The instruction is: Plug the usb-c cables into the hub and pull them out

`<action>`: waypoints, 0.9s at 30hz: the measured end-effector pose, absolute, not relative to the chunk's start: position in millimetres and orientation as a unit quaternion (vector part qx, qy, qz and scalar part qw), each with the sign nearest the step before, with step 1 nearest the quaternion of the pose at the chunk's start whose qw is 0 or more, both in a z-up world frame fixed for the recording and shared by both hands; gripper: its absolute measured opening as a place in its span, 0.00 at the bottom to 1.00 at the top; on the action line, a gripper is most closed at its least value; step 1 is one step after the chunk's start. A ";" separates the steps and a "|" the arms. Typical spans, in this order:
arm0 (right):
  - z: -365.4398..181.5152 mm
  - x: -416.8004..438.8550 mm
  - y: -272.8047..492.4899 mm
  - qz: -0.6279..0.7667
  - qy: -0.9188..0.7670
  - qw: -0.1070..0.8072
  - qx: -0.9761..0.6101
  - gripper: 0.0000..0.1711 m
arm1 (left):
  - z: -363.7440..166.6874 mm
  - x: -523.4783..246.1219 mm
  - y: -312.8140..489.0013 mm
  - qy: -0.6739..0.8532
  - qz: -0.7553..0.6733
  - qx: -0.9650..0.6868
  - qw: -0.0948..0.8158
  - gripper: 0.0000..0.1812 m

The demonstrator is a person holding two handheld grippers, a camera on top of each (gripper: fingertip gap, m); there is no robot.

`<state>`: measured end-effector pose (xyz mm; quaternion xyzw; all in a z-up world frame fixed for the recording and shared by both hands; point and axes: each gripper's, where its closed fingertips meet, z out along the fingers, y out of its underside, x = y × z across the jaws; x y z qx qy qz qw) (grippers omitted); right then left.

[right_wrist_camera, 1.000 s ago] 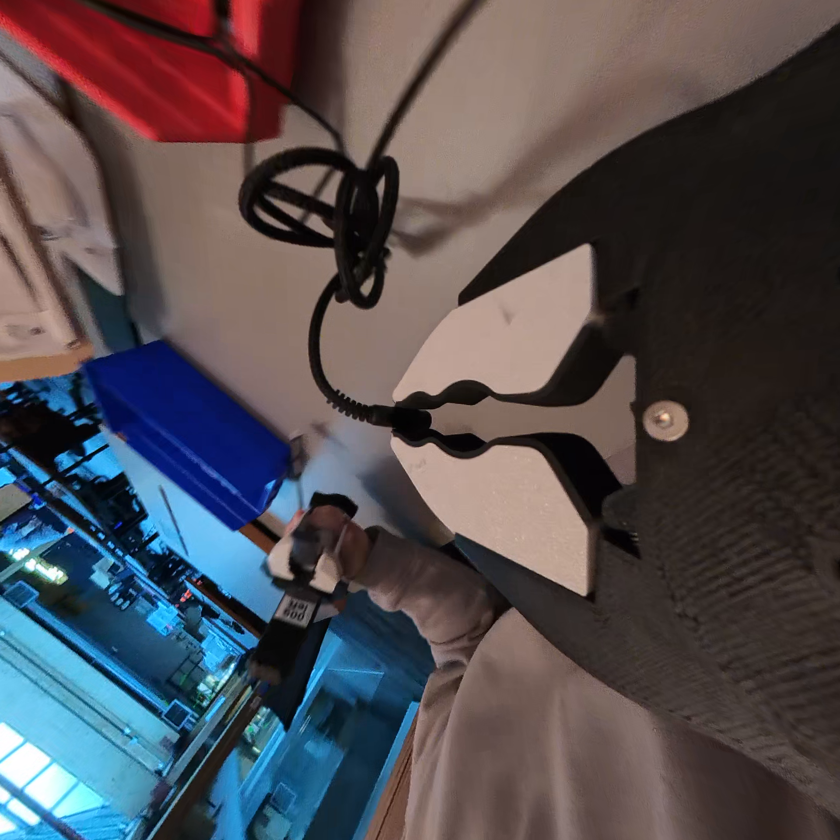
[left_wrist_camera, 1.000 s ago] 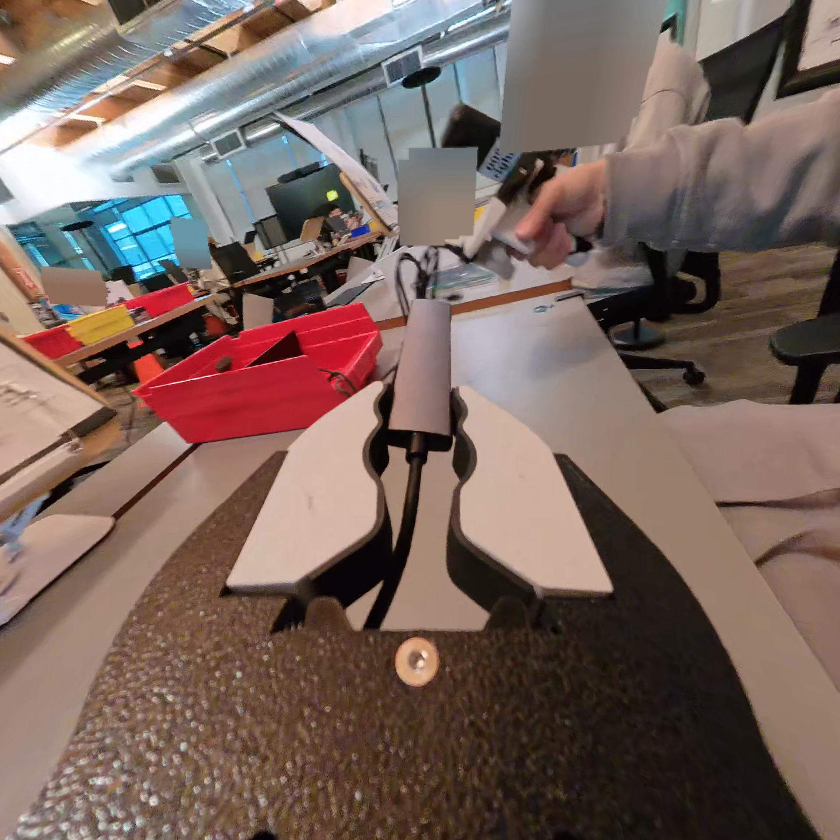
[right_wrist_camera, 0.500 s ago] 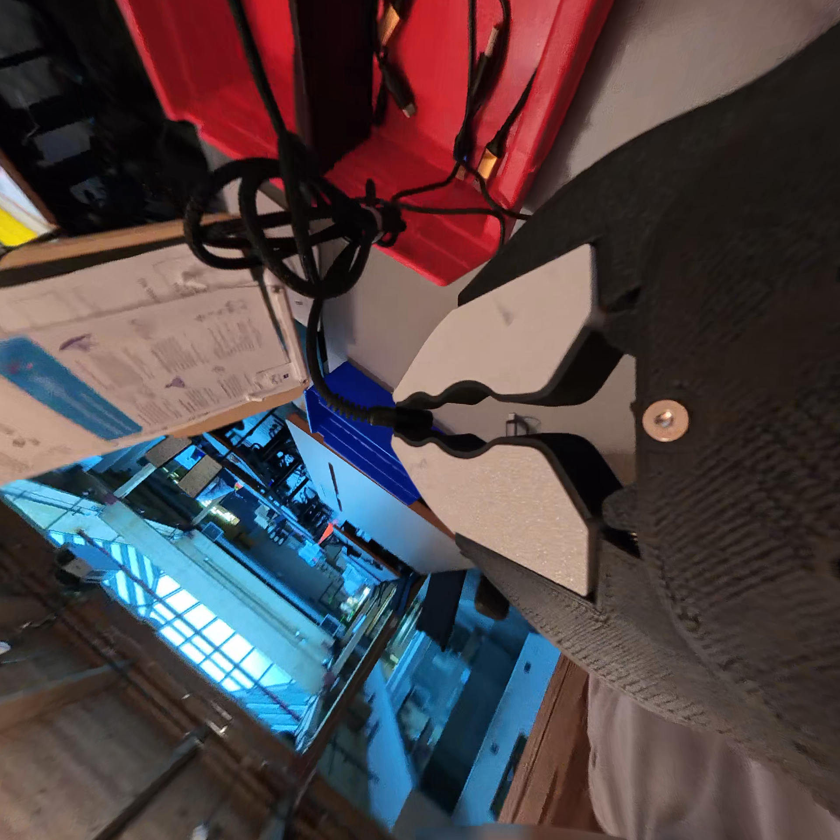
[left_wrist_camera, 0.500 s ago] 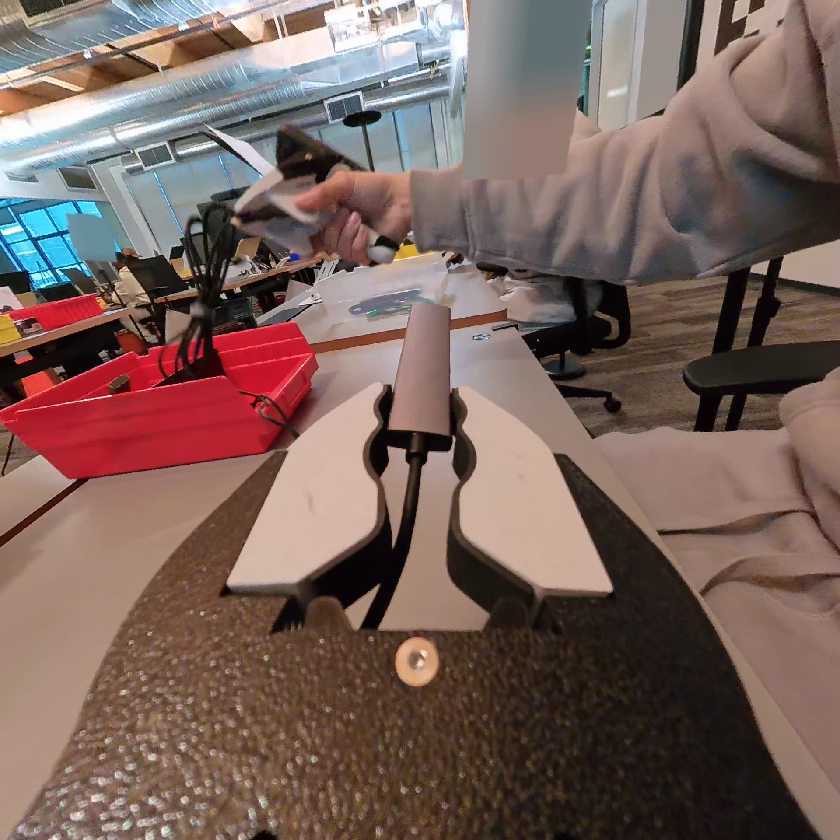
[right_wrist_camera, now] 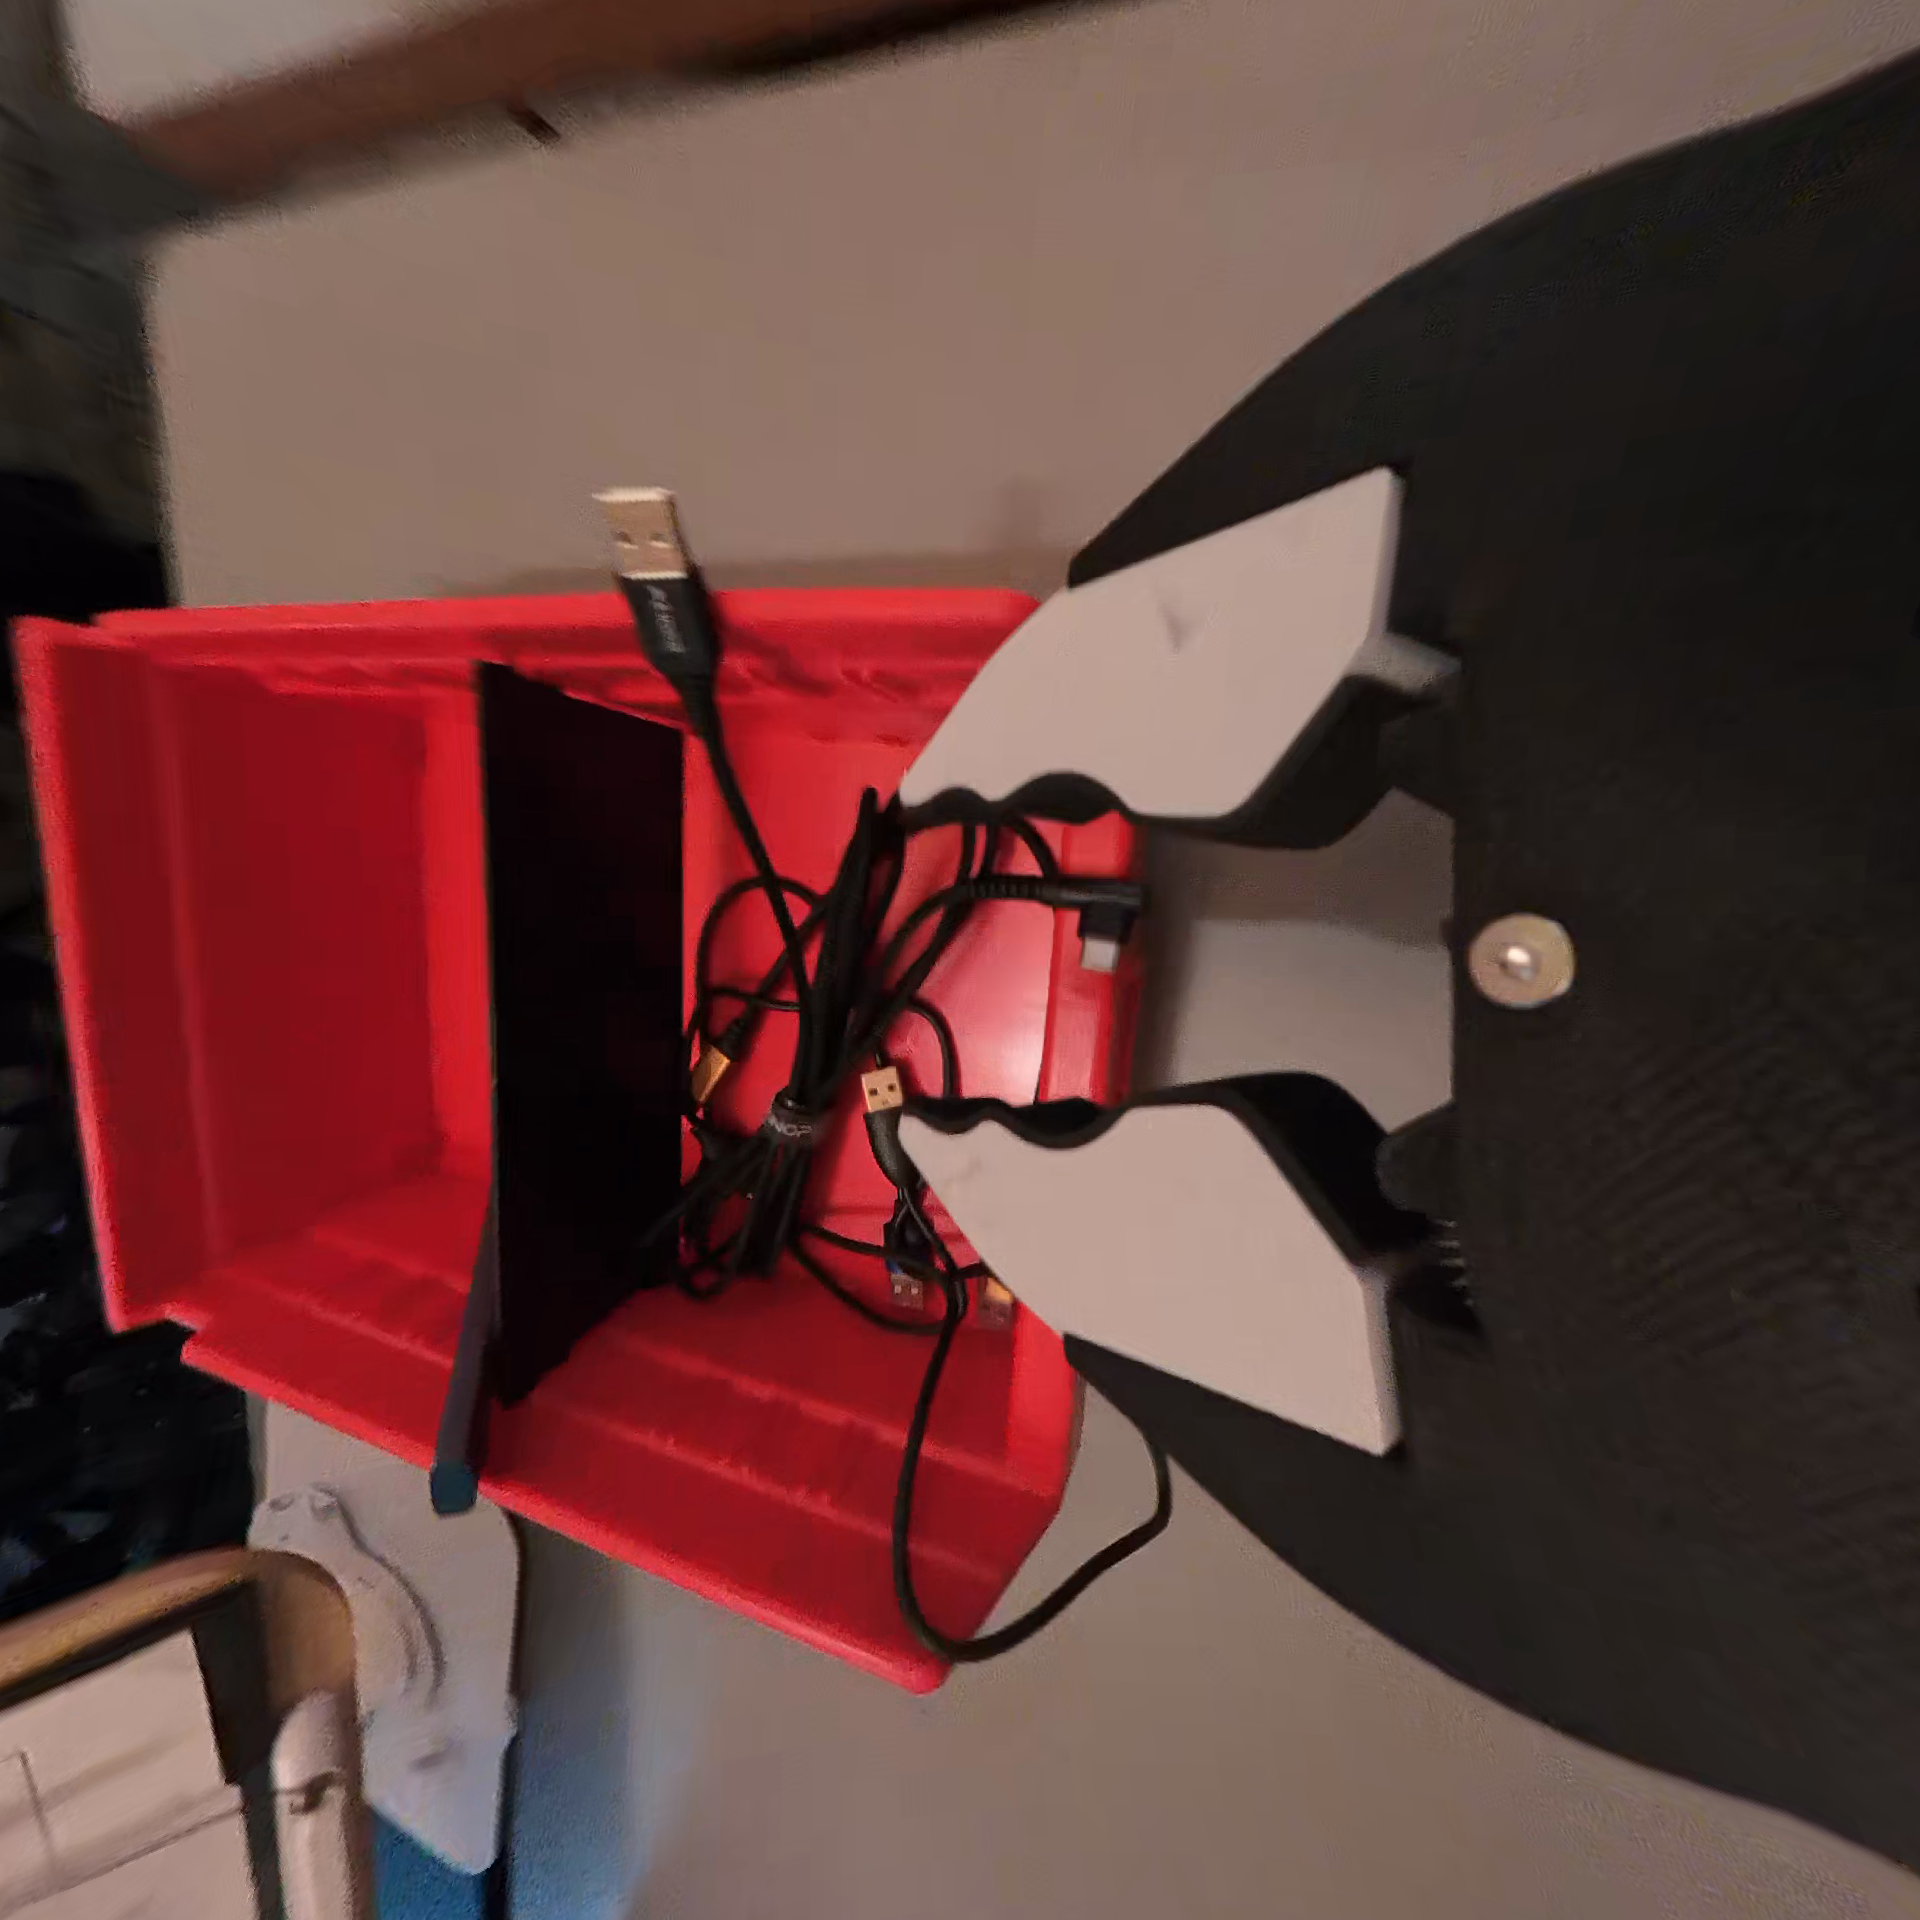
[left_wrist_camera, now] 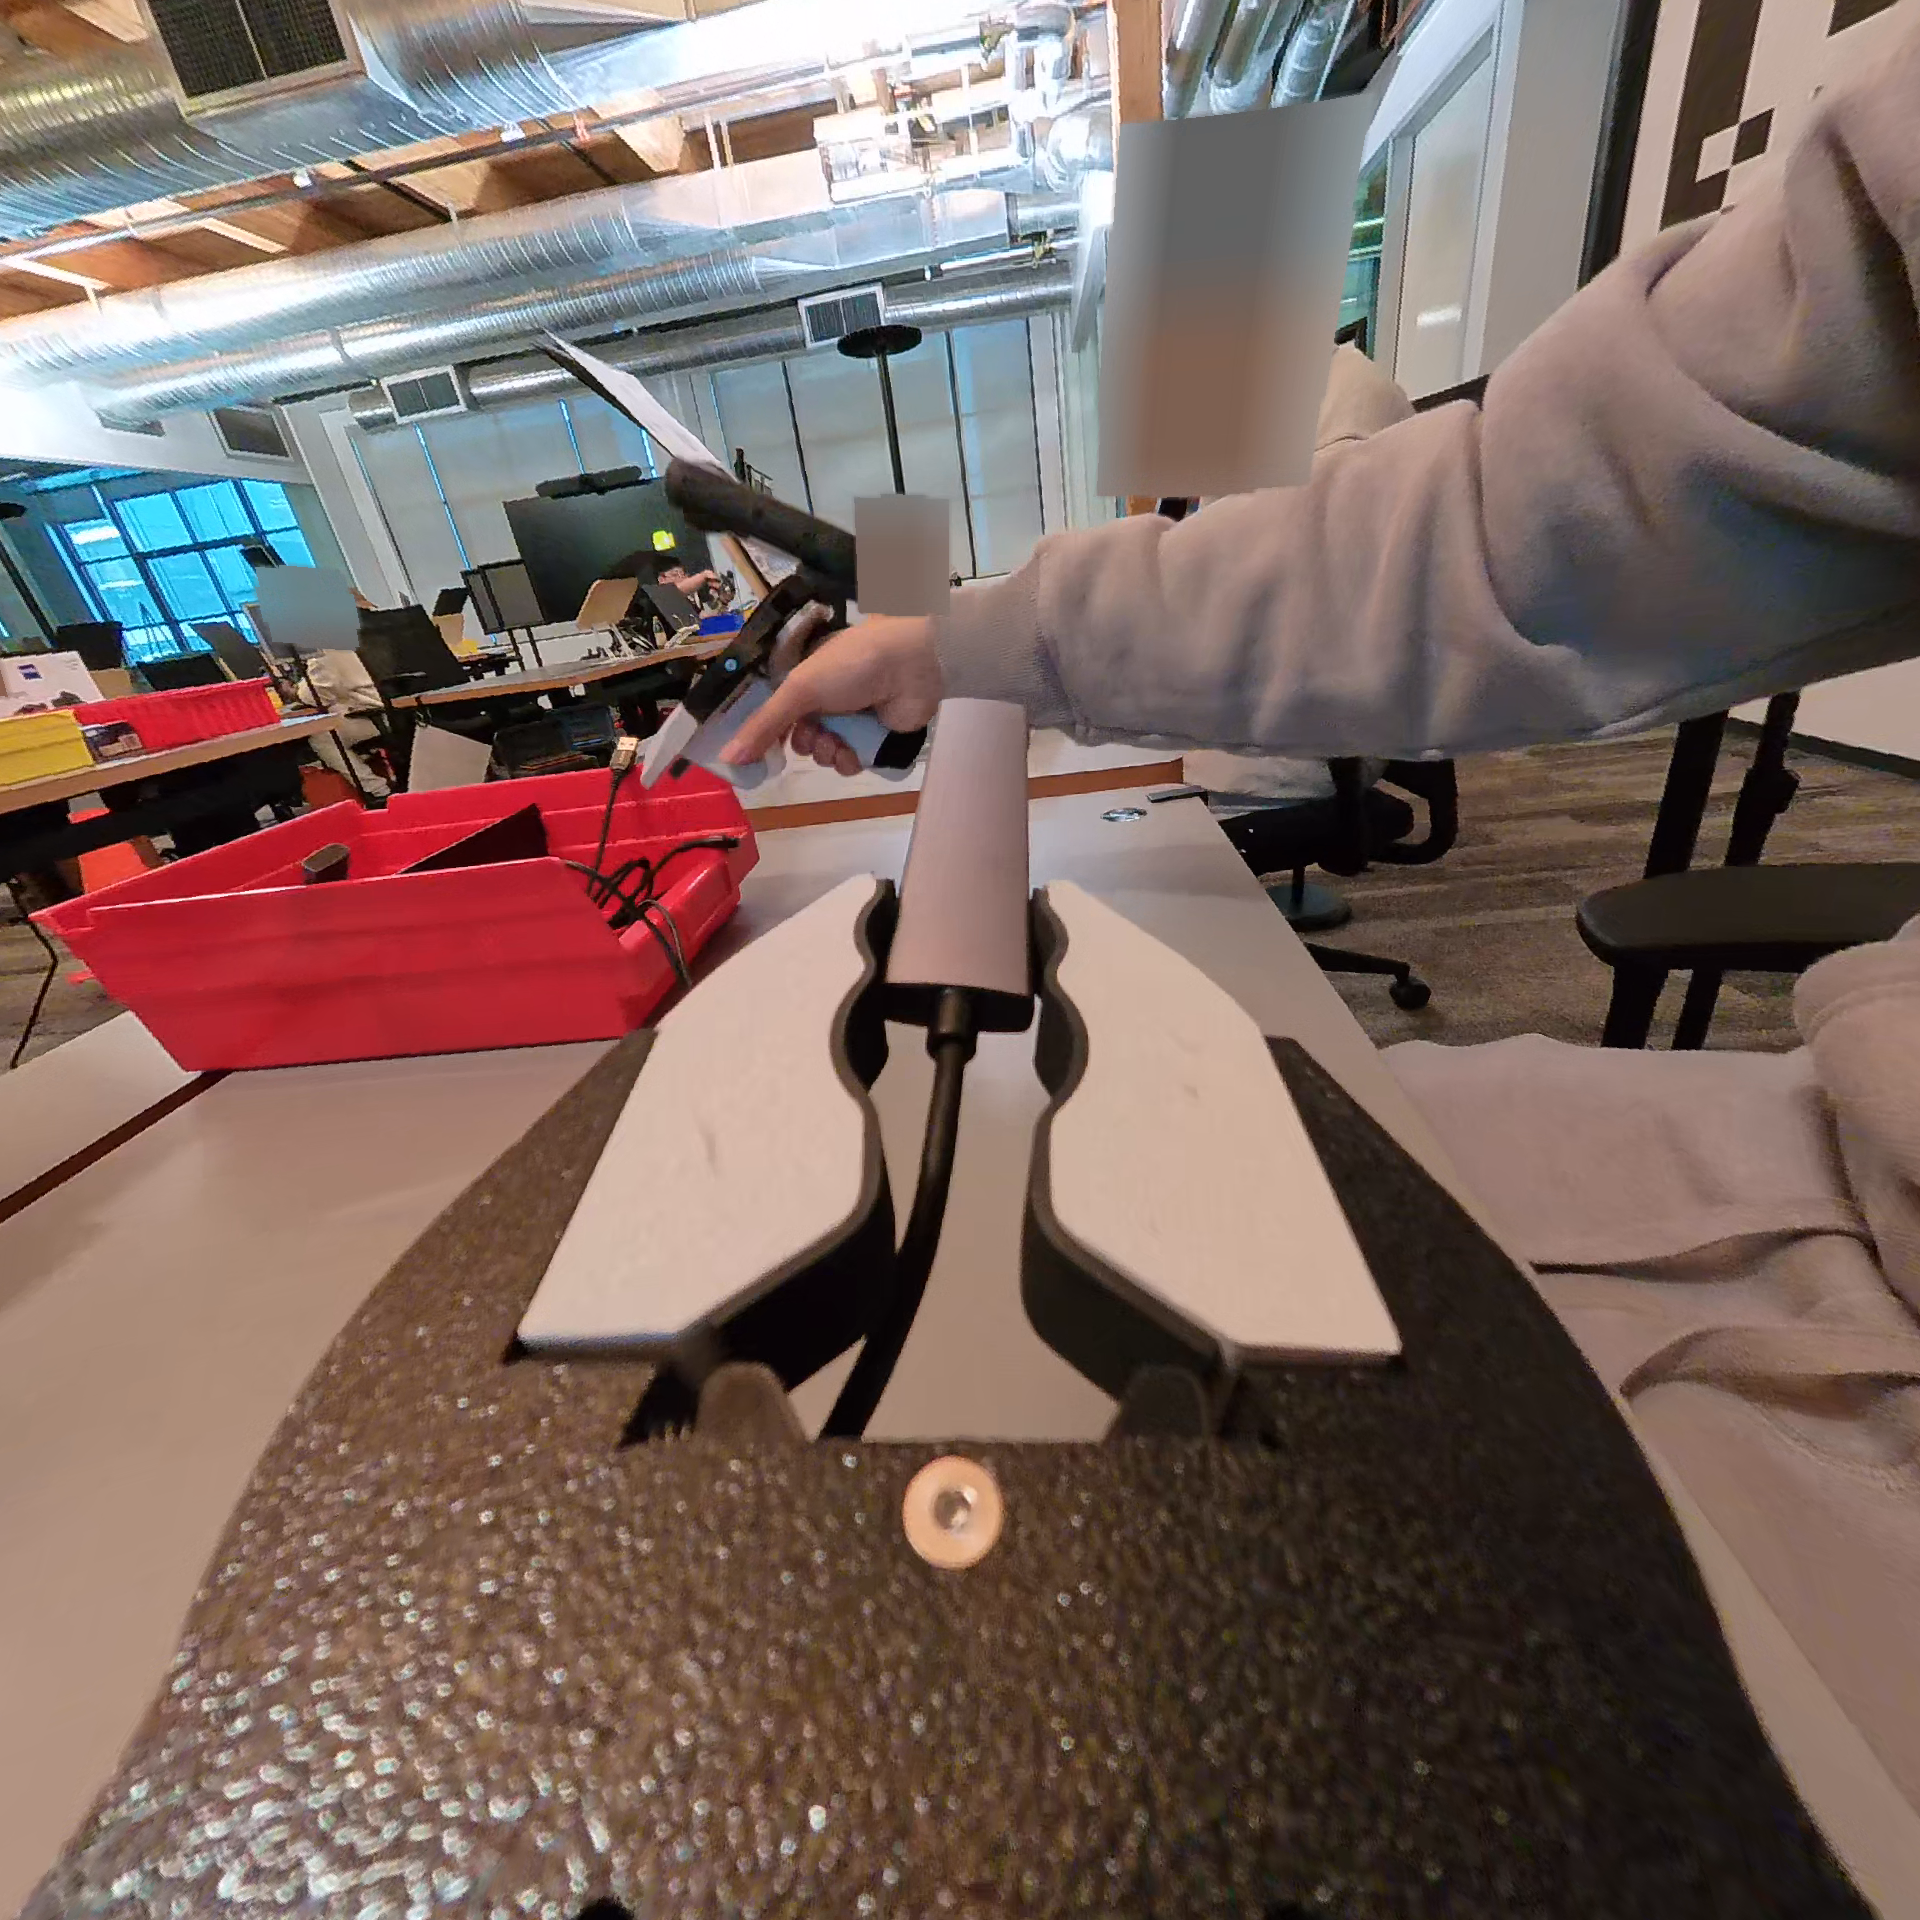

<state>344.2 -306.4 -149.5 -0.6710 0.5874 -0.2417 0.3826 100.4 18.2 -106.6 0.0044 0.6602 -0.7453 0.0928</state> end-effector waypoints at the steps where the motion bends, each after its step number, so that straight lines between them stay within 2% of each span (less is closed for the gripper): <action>1: -142.0 340.9 -304.4 -0.263 0.562 0.377 -0.687 0.37 | -106.9 100.5 17.5 0.659 -0.746 0.003 0.091 0.13; 2: -136.1 334.6 -298.0 -0.275 0.534 0.375 -0.706 0.45 | -107.8 100.2 16.8 0.659 -0.747 0.003 0.087 0.13; 4: -124.1 306.1 -250.5 -0.220 0.452 0.435 -0.747 0.51 | -109.4 99.3 15.5 0.663 -0.744 0.006 0.086 0.13; 5: -114.7 279.0 -211.6 -0.152 0.396 0.494 -0.759 0.50 | -110.1 98.1 14.8 0.665 -0.742 0.009 0.083 0.13; 7: -89.4 215.9 -143.0 -0.042 0.280 0.592 -0.755 0.43 | -111.8 96.2 13.7 0.668 -0.740 0.014 0.079 0.13; 9: -74.2 162.3 -95.9 0.010 0.192 0.634 -0.749 0.38 | -114.0 93.9 12.4 0.670 -0.738 0.019 0.072 0.13; 11: -77.8 129.6 -65.0 0.006 0.136 0.623 -0.771 0.41 | -114.1 90.2 11.3 0.668 -0.741 0.024 0.062 0.13; 14: -86.9 98.3 -36.1 -0.011 0.070 0.601 -0.796 0.40 | -109.3 85.5 10.4 0.658 -0.751 0.030 0.050 0.13; 16: -89.6 88.2 -24.1 -0.017 0.050 0.596 -0.801 0.36 | -107.0 83.7 10.1 0.654 -0.755 0.032 0.044 0.13; 19: -86.6 83.5 -14.7 -0.042 0.029 0.604 -0.795 0.22 | -105.3 82.8 10.2 0.651 -0.757 0.032 0.040 0.13; 22: -91.7 81.2 -12.4 -0.049 0.017 0.590 -0.806 0.14 | -103.5 82.7 10.7 0.649 -0.759 0.030 0.038 0.13; 27: -93.5 80.9 -11.1 -0.071 0.004 0.572 -0.817 0.14 | -102.7 81.7 10.7 0.647 -0.761 0.032 0.036 0.13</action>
